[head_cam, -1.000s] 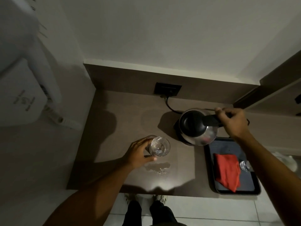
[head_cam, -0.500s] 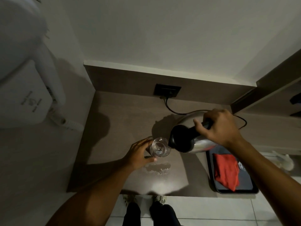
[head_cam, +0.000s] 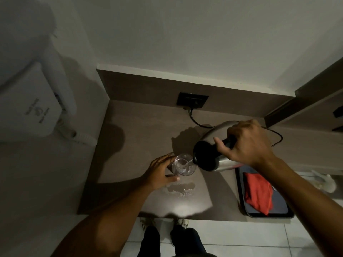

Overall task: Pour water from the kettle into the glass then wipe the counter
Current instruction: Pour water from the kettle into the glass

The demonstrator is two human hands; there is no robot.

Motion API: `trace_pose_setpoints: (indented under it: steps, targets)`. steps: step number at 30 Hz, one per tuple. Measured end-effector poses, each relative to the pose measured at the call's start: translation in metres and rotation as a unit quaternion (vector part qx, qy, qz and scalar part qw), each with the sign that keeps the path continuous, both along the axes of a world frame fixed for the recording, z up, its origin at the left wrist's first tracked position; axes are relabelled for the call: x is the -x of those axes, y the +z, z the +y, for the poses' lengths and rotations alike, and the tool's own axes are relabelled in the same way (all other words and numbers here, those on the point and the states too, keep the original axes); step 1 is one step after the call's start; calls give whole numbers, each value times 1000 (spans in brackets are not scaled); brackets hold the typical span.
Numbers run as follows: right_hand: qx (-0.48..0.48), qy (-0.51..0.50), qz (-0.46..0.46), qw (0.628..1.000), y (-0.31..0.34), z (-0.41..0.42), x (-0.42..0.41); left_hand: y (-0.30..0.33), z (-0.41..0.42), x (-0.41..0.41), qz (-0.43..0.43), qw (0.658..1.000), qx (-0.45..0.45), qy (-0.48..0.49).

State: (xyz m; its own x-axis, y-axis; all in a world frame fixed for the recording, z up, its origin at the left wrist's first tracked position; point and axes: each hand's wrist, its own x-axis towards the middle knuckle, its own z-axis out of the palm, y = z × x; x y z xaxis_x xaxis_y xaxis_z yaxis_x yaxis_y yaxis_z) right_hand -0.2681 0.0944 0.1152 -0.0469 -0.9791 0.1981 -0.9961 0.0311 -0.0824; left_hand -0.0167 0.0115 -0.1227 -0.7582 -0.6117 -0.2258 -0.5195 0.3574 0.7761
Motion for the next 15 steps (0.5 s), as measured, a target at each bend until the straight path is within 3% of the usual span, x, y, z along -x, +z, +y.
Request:
trace_pose_setpoints:
  steps: [15]
  targets:
    - [7, 23, 66, 998, 12, -8, -4, 0, 2, -3, 17, 1000, 24, -9]
